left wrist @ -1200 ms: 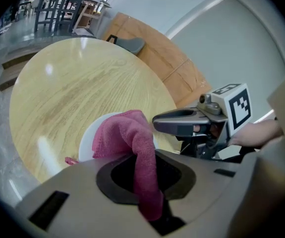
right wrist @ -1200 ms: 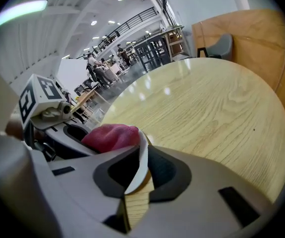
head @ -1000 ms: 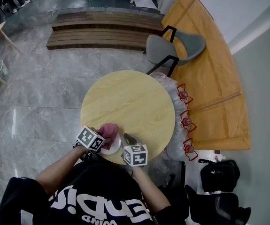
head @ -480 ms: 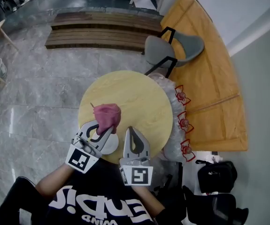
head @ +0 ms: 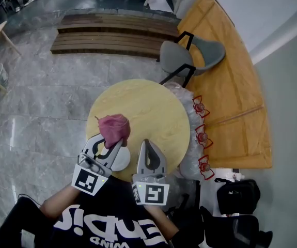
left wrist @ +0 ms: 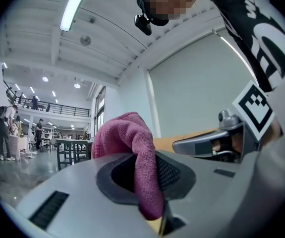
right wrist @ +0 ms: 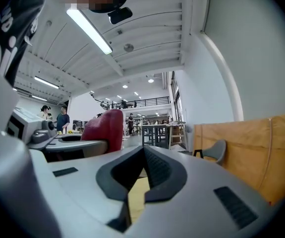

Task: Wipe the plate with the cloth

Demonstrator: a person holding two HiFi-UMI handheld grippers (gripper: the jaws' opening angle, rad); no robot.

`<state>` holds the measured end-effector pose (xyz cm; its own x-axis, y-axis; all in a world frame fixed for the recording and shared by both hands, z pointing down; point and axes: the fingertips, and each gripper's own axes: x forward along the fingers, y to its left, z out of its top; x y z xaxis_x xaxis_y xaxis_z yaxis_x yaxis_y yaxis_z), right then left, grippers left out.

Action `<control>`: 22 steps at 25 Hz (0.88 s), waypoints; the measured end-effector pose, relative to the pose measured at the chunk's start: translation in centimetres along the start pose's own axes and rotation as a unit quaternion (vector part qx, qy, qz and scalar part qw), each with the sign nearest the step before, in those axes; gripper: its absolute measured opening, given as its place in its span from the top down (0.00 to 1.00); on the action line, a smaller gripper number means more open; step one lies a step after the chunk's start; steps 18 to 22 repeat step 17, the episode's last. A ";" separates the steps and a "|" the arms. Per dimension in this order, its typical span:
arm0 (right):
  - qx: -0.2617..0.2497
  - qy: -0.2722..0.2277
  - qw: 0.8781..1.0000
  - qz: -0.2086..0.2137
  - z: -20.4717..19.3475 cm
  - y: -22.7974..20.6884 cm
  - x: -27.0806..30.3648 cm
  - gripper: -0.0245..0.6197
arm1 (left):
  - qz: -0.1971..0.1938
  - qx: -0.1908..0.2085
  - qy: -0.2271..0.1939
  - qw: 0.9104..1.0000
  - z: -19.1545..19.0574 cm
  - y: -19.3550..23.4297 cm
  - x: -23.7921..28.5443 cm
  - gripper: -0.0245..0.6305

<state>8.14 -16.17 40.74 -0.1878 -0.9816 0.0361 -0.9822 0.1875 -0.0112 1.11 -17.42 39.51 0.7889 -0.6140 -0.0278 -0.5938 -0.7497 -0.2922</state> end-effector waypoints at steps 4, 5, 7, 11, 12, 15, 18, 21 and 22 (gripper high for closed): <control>0.009 0.005 1.000 0.006 -0.1 0.1 0.1 0.93 | 0.006 0.004 0.002 1.000 0.0 0.4 0.0 0.87; 0.006 0.006 1.000 0.007 -0.1 0.0 0.1 0.93 | 0.006 0.005 0.002 1.000 0.0 0.5 0.0 0.87; 0.003 0.007 1.000 0.009 -0.2 0.0 0.1 0.93 | 0.006 0.008 0.002 1.000 0.1 0.5 0.0 0.87; -0.001 0.011 1.000 0.011 -0.5 0.2 0.2 0.93 | 0.006 0.004 0.002 1.000 0.1 0.7 0.0 0.87; 0.000 0.012 1.000 0.011 -0.5 0.3 0.2 0.93 | 0.010 -0.013 0.006 1.000 -0.2 0.6 -0.1 0.87; 0.006 0.014 1.000 0.013 -0.4 0.7 0.3 0.93 | 0.026 -0.069 0.021 0.997 -0.8 0.7 -0.4 0.87; 0.002 0.016 1.000 0.013 -0.5 0.7 0.2 0.93 | 0.017 -0.038 0.014 0.999 -0.4 0.8 -0.4 0.87; 0.002 0.016 1.000 0.013 -0.5 0.7 0.2 0.93 | 0.017 -0.038 0.014 0.999 -0.4 0.8 -0.4 0.87; 0.002 0.016 1.000 0.013 -0.5 0.7 0.2 0.93 | 0.017 -0.038 0.014 0.999 -0.4 0.8 -0.4 0.87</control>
